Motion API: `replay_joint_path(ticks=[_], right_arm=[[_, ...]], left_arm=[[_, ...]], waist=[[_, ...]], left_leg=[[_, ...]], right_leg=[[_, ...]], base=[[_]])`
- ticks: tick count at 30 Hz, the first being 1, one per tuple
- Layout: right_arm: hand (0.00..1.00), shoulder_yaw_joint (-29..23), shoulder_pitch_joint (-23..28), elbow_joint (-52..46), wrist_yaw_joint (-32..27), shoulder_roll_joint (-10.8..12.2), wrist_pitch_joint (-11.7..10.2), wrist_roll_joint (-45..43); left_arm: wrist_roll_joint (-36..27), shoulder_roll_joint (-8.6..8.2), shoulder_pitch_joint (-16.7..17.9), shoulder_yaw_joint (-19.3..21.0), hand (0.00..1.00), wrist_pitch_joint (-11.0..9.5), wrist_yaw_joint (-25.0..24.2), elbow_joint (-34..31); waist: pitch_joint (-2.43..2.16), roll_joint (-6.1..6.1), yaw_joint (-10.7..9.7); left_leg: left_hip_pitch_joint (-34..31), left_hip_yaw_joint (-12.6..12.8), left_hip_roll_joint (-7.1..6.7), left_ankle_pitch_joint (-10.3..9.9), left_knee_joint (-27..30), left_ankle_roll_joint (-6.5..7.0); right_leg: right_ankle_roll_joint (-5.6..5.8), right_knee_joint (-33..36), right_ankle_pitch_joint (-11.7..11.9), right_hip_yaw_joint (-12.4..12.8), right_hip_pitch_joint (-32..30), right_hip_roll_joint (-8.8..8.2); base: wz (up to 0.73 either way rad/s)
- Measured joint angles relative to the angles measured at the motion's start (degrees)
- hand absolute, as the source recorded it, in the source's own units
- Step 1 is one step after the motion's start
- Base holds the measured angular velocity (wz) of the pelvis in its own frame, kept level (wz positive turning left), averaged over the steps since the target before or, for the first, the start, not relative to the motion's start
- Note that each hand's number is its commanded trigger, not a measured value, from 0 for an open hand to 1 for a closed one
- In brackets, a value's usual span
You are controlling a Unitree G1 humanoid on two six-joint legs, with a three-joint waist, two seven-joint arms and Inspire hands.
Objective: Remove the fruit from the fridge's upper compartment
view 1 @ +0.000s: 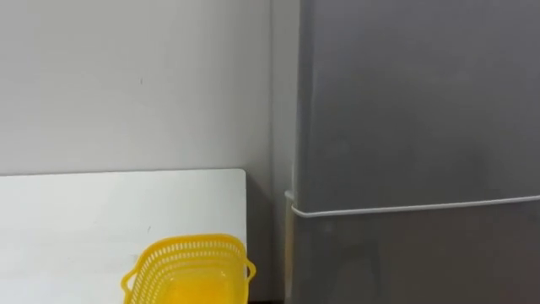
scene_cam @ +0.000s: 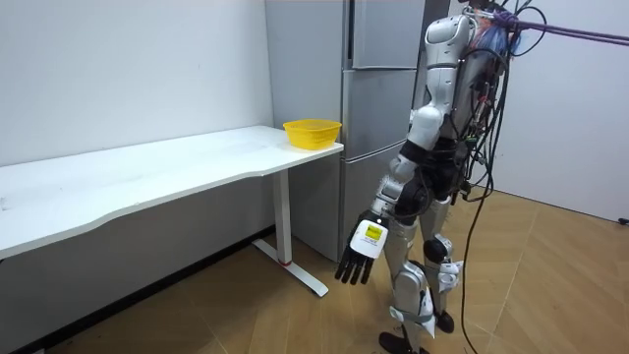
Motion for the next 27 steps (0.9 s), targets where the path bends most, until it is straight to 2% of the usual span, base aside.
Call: replay_joint_path(ticks=[3, 4, 6, 8, 12, 17, 22, 27], right_arm=[[0.00, 0.1, 0.3, -0.6, 0.6, 0.0, 1.0, -1.6], [0.00, 0.1, 0.3, -0.7, 1.3, 0.0, 1.2, -1.8], [0.00, -0.2, 0.2, -1.1, 1.6, -0.3, 1.1, -2.2], [0.00, -0.4, 0.3, -2.4, 1.8, -0.4, 1.0, -3.1], [0.00, -0.7, -0.2, -2.9, 1.9, -0.4, 0.8, -3.7], [0.00, -0.6, -0.2, -4.5, 2.1, -0.4, 0.8, -4.4], [0.00, -0.7, 0.3, -5.2, 3.0, -0.4, 0.5, -4.9], [0.00, -1.1, 0.8, -5.2, 4.1, -0.3, 0.6, -8.4]], left_arm=[[-4.0, -0.09, 0.1, 0.6, 0.00, 0.0, 3.5, -4.5], [-6.2, -0.05, 0.0, 1.5, 0.00, -0.2, 5.0, -8.7], [-7.6, 0.11, -0.5, 2.6, 0.00, -2.2, 7.1, -12.4], [-8.2, 0.26, -1.4, 3.9, 0.00, -4.6, 9.9, -15.5], [-9.2, 0.26, -1.6, 4.5, 0.00, -6.4, 14.8, -23.2], [-9.0, 0.32, -1.5, 5.6, 0.00, -8.1, 22.2, -37.6], [-6.5, 0.87, -1.5, 7.2, 0.00, -8.8, 24.9, -49.5], [-5.5, 1.09, -1.5, 9.0, 0.00, -9.0, 24.8, -63.0]], waist=[[-0.14, 0.45, 0.1], [-0.02, 0.35, 0.4], [-0.01, 0.35, 1.4], [-0.17, 0.71, 1.5], [-0.26, 0.81, 1.6], [-0.61, 1.15, 2.6], [-0.61, 1.34, 3.0], [-0.57, 1.54, 2.9]], left_leg=[[-0.1, -1.0, -0.16, 0.0, -0.1, 0.04], [-0.1, -1.2, -0.19, 0.1, -0.2, 0.12], [0.0, -1.4, -0.20, 0.1, -0.2, 0.13], [0.0, -1.4, -0.26, 0.1, -0.2, 0.14], [-0.5, -1.9, -0.28, 0.1, -0.1, 0.15], [-0.7, -2.4, -0.35, 0.1, -0.1, 0.16], [-0.1, -2.6, -0.39, 0.1, -0.2, 0.16], [-0.2, -2.7, -0.41, 0.1, -0.2, 0.16]], right_leg=[[0.03, 0.4, -0.1, -0.4, -0.1, -0.07], [0.01, 0.4, -0.1, -0.4, -0.2, -0.05], [-0.01, 0.5, -0.1, -0.4, -0.2, 0.01], [-0.01, 0.5, -0.1, -0.4, -0.2, -0.03], [-0.02, 0.6, -0.1, -0.6, -0.7, -0.04], [-0.02, 0.5, -0.1, -0.5, -1.0, 0.00], [-0.04, 0.4, -0.1, -0.5, -0.5, 0.00], [-0.03, 0.3, -0.1, -0.4, -0.6, 0.00]], base=[[0.05], [0.00], [-0.03], [-0.02], [0.02], [-0.02], [-0.02], [0.02]])
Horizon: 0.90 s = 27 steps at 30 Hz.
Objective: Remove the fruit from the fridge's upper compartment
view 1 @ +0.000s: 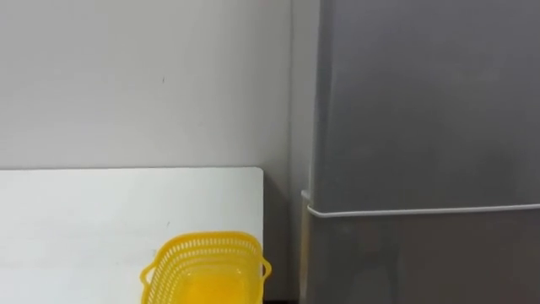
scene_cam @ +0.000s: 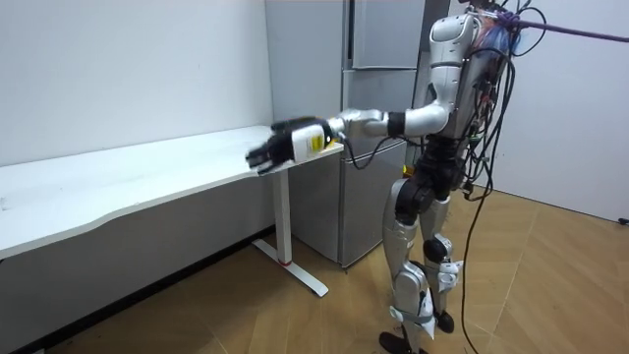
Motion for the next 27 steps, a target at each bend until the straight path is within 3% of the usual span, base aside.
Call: replay_joint_path(ticks=[5, 10, 15, 17, 22, 27], right_arm=[[0.00, -0.7, 0.6, 0.5, 2.0, 0.0, 0.1, -0.3], [0.00, -1.1, 0.2, 0.7, 3.3, -0.1, 0.1, -1.8], [0.00, -1.1, -0.8, 0.7, 4.8, -0.6, 0.6, -2.2], [0.00, -1.1, -0.7, 0.7, 5.1, -0.8, 0.6, -2.4], [0.00, -1.1, -1.0, 0.9, 6.3, -1.4, 1.7, -2.7], [0.00, -1.1, -1.1, 1.1, 6.5, -1.5, 1.8, -3.0]], left_arm=[[5.1, 2.45, -0.9, -0.1, 0.00, 0.0, -4.1, -12.9], [7.2, 5.92, -3.6, -2.2, 0.00, 0.2, -11.7, -16.9], [8.9, 6.13, -4.6, -7.1, 0.00, 2.1, -21.1, -24.0], [8.8, 6.16, -6.0, -8.6, 0.00, 2.6, -26.3, -25.1], [6.0, 6.88, -11.1, -11.5, 0.00, 5.0, -34.1, -25.6], [4.1, 8.13, -12.1, -13.9, 0.00, 7.0, -43.7, -28.1]], waist=[[0.06, 0.06, -0.7], [0.47, 0.32, -2.5], [0.86, 0.67, -3.1], [0.83, 0.80, -3.2], [0.81, 1.36, -4.3], [0.74, 1.49, -5.0]], left_leg=[[-0.2, -0.2, 0.00, 0.0, 0.2, 0.00], [-1.2, -1.4, -0.10, 0.0, 1.2, 0.00], [-3.0, -1.5, -0.01, 0.0, 2.0, 0.03], [-2.9, -1.4, 0.00, 0.0, 2.1, 0.03], [-3.4, -1.3, 0.01, 0.0, 2.0, 0.03], [-3.7, -1.0, 0.05, 0.0, 2.0, 0.02]], right_leg=[[0.00, -0.1, 0.0, -0.1, 0.8, 0.01], [-0.01, -0.1, 0.0, -1.4, 0.4, -0.14], [-0.16, 0.2, 0.1, -1.7, -1.2, -0.17], [-0.17, 0.2, 0.1, -1.7, -1.1, -0.18], [-0.17, 0.3, 0.1, -1.3, -1.8, -0.17], [-0.17, 0.3, 0.1, -1.0, -2.0, -0.11]], base=[[0.03], [0.12], [0.04], [0.00], [0.00], [-0.06]])
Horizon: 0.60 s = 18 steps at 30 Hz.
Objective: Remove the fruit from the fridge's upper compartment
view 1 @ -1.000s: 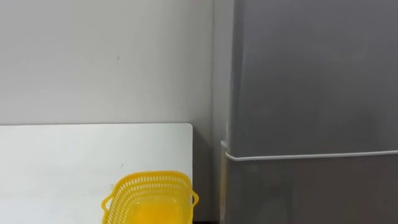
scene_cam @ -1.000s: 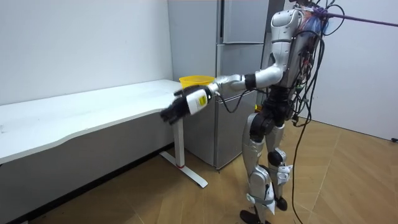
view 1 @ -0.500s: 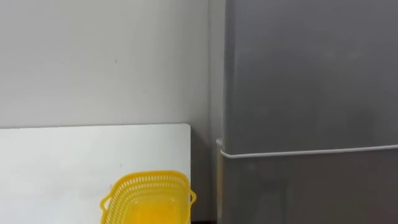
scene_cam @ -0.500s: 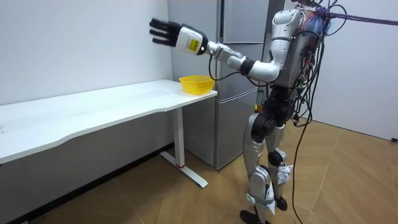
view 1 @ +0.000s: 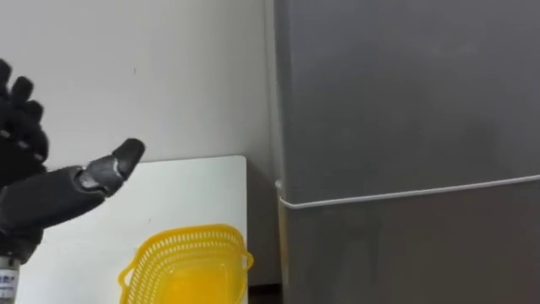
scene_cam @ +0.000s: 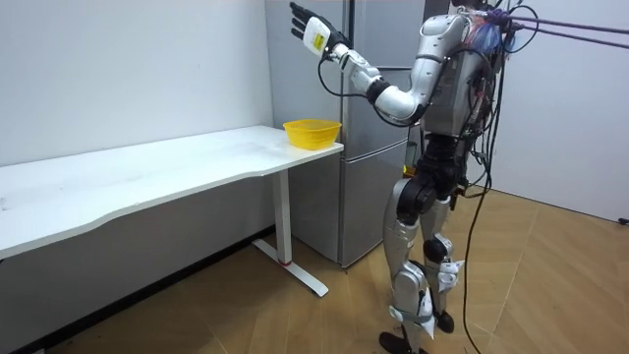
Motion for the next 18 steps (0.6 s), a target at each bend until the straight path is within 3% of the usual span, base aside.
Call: replay_joint_path(ticks=[5, 10, 13, 18], right_arm=[[0.00, 0.0, -0.1, 1.6, -0.1, 0.0, 0.6, 0.0], [0.00, 0.0, -0.4, 2.3, 0.0, -0.1, 1.5, 0.0], [0.00, 0.0, -0.5, 2.2, 0.6, -0.5, 2.3, 0.0], [0.00, 0.1, -0.2, 2.1, 1.3, -1.1, 3.6, 0.0]], left_arm=[[-1.0, 0.13, -0.2, -1.1, 0.00, 1.8, -7.8, -0.8], [-1.0, 0.14, -0.5, -1.4, 0.00, 3.5, -11.6, -0.8], [-1.0, 0.39, -2.3, -1.4, 0.00, 4.9, -13.1, -0.8], [-1.0, 0.48, -5.2, -3.1, 0.00, 6.2, -16.0, -0.8]], waist=[[-0.21, 0.46, -0.2], [-0.32, 0.84, -1.0], [-0.22, 1.17, -1.0], [-0.06, 1.41, -1.4]], left_leg=[[0.0, 0.0, 0.00, 0.0, 0.0, 0.00], [0.1, 0.1, 0.00, 0.0, 0.0, 0.00], [0.0, 1.6, 0.08, 0.0, 0.0, 0.00], [0.0, 1.7, 0.07, 0.0, 0.1, 0.00]], right_leg=[[0.00, 0.0, 0.0, 0.9, -0.2, 0.07], [0.00, 0.1, 0.0, 1.0, -0.2, 0.07], [0.01, 0.1, 0.0, 1.3, -0.8, 0.06], [0.01, 0.2, 0.0, 1.5, -0.9, 0.00]], base=[[-0.07], [-0.01], [-0.02], [-0.01]])
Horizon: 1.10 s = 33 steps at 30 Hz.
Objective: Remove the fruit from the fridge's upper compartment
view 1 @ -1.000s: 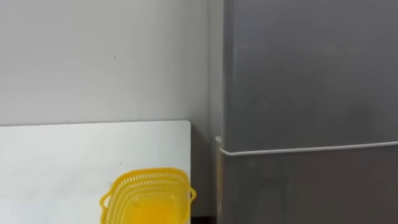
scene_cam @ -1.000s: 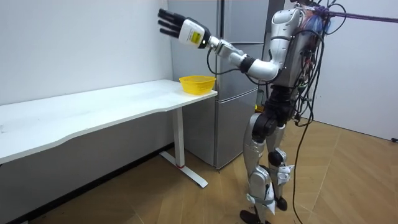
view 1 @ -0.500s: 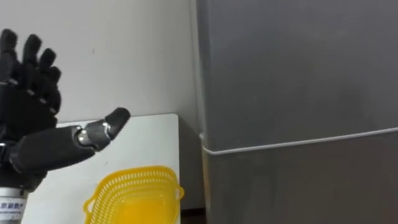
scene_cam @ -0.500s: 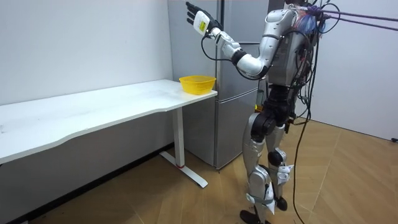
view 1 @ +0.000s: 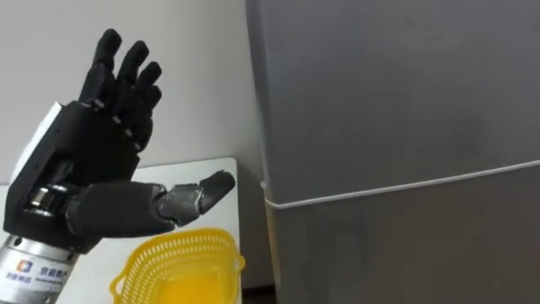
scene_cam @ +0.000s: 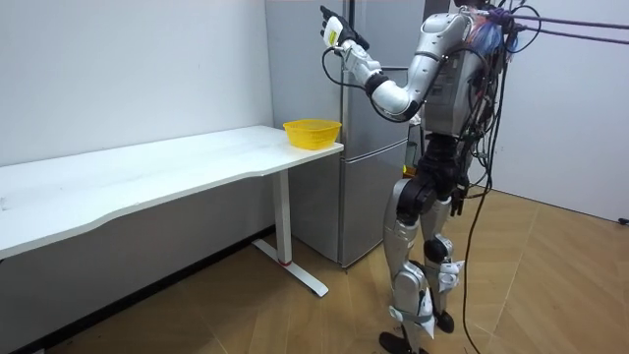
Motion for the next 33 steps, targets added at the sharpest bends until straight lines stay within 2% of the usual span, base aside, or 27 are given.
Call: replay_joint_path(ticks=[4, 10, 18, 19, 20, 21, 27, 29, 31, 32, 33], right_arm=[[0.00, 0.4, 0.0, 0.0, 0.6, -0.5, 0.8, -0.1], [0.00, 3.5, -1.8, -0.2, 0.9, -1.0, 0.7, 0.1], [0.00, 6.8, -3.7, 0.1, 0.9, -1.7, 0.0, 0.5], [0.00, 6.9, -3.8, 0.1, 0.9, -1.7, 0.0, 0.5], [0.00, 7.2, -3.8, 0.1, 0.9, -1.8, -0.1, 0.5], [0.00, 7.3, -3.8, 0.1, 0.9, -1.9, -0.1, 0.5], [0.00, 8.5, -3.8, 0.2, 0.9, -2.1, 0.0, 0.5], [0.00, 8.9, -3.8, 0.2, 1.0, -2.1, 0.0, 0.5], [0.00, 8.9, -3.8, 0.2, 1.0, -2.1, 0.0, 0.5], [0.00, 8.9, -3.9, 0.3, 0.9, -2.1, 0.0, 0.7], [0.00, 8.9, -3.8, 0.3, 0.9, -2.1, 0.0, 0.8]], left_arm=[[0.0, -0.01, -0.5, -3.8, 0.00, 0.8, -2.6, 0.0], [0.2, -0.20, -0.7, -9.7, 0.00, 1.5, -4.6, 0.2], [0.2, -0.11, -1.0, -10.7, 0.00, 1.5, -5.2, 0.3], [0.2, -0.11, -1.0, -10.7, 0.21, 1.5, -5.3, 0.3], [0.2, -0.11, -1.0, -10.8, 0.68, 1.5, -5.4, 0.3], [0.2, -0.12, -1.0, -10.9, 1.00, 1.5, -5.4, 0.3], [0.2, -0.30, -1.0, -10.5, 1.00, 1.4, -4.8, 0.7], [0.1, -0.58, -1.0, -9.7, 0.97, 0.8, -4.1, 1.7], [0.1, -0.77, -1.0, -9.4, 0.75, 0.6, -4.1, 1.8], [0.0, -0.87, -1.0, -10.0, 0.69, 0.4, -4.3, 1.8], [0.0, -0.95, -1.0, -10.0, 0.51, 0.3, -4.3, 1.8]], waist=[[0.07, 0.71, -0.4], [0.10, 0.68, -1.7], [0.45, 0.14, -1.6], [0.46, 0.12, -1.6], [0.46, 0.12, -1.5], [0.46, 0.12, -1.5], [0.40, 0.02, -1.4], [0.23, -0.08, -1.3], [0.06, -0.15, -1.3], [-0.02, -0.22, -1.3], [-0.06, -0.25, -1.3]], left_leg=[[-0.1, 1.4, 0.12, 0.0, 0.0, 0.00], [-0.3, 1.5, 0.04, 0.0, -0.1, 0.00], [-0.2, 1.5, 0.01, 0.0, -0.1, 0.01], [-0.2, 1.5, -0.01, 0.0, -0.1, 0.01], [-0.2, 1.5, -0.02, 0.0, -0.1, 0.01], [-0.2, 1.5, -0.02, 0.0, -0.1, 0.01], [-0.2, 1.5, -0.02, 0.0, -0.1, 0.02], [-0.2, 1.5, -0.03, 0.0, -0.1, 0.03], [-0.2, 1.5, -0.04, 0.0, -0.1, 0.04], [-0.2, 1.5, -0.04, 0.0, -0.1, 0.05], [-0.2, 1.5, -0.03, 0.0, -0.1, 0.05]], right_leg=[[0.04, 0.3, 0.0, -0.2, -0.2, -0.08], [0.05, 0.5, -0.1, -0.5, -0.2, -0.30], [0.10, 0.5, -0.1, -0.6, -0.3, -0.35], [0.11, 0.5, -0.1, -0.6, -0.3, -0.37], [0.12, 0.5, -0.1, -0.6, -0.3, -0.38], [0.13, 0.5, -0.2, -0.6, -0.3, -0.37], [0.13, 0.5, -0.2, -0.8, -0.2, -0.38], [0.13, 0.5, -0.2, -0.9, -0.1, -0.41], [0.13, 0.5, -0.2, -1.0, 0.0, -0.43], [0.13, 0.5, -0.1, -1.1, 0.1, -0.43], [0.13, 0.5, -0.1, -1.1, 0.1, -0.43]], base=[[0.00], [0.00], [0.02], [0.00], [0.00], [0.00], [0.01], [0.04], [0.00], [0.00], [0.03]])
